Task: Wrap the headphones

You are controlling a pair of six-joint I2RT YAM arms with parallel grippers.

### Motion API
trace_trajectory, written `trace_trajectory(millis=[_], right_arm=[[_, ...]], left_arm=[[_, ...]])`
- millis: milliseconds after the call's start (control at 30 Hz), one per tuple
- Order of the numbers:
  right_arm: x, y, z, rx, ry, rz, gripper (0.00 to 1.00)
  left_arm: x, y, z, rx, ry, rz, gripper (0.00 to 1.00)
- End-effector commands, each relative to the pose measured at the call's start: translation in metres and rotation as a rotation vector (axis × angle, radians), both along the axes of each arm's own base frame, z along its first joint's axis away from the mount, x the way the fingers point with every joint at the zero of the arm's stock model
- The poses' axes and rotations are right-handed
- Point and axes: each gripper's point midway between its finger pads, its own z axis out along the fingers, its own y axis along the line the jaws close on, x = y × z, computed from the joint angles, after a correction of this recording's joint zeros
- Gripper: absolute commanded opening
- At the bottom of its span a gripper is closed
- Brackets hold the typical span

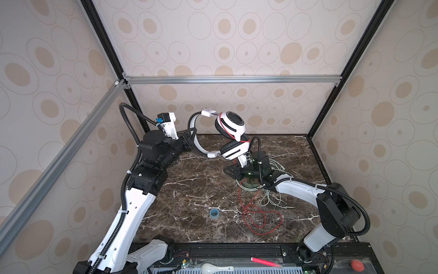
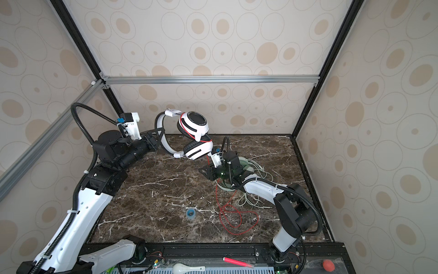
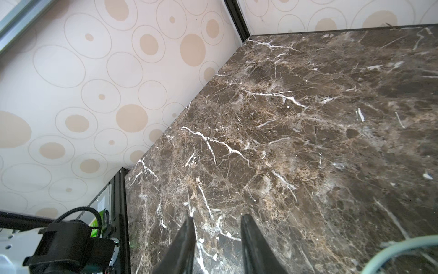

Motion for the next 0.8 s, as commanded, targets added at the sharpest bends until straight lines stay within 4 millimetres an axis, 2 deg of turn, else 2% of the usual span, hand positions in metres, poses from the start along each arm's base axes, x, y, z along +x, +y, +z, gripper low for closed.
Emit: trace_trajectory(millis=[0, 133, 433, 600, 767], right_arm=[[-0.003, 0.002, -0.005, 0.008, 0.008, 0.012, 0.24], [-0.004, -0.001, -0.006, -0.005, 0.008, 0.0, 0.12], [-0.012, -0.015, -0.018, -0.143, 0.005, -0.068, 0.0], [-0.029, -0.025, -0.019, -0.287, -0.046, -0.096, 0.0], [-0.051, -0.026, -0.01, -0.397, -0.108, -0.066, 0.0]], left_arm=[[-0.008, 0.011, 0.059, -0.113, -0.138, 0.044, 0.0], [-0.004, 0.023, 0.058, -0.123, -0.122, 0.116, 0.0], [0.01, 0.063, 0.041, -0.171, -0.045, 0.353, 0.0], [0.019, 0.078, 0.027, -0.176, -0.009, 0.45, 0.0], [0.029, 0.088, 0.003, -0.16, 0.038, 0.525, 0.0]])
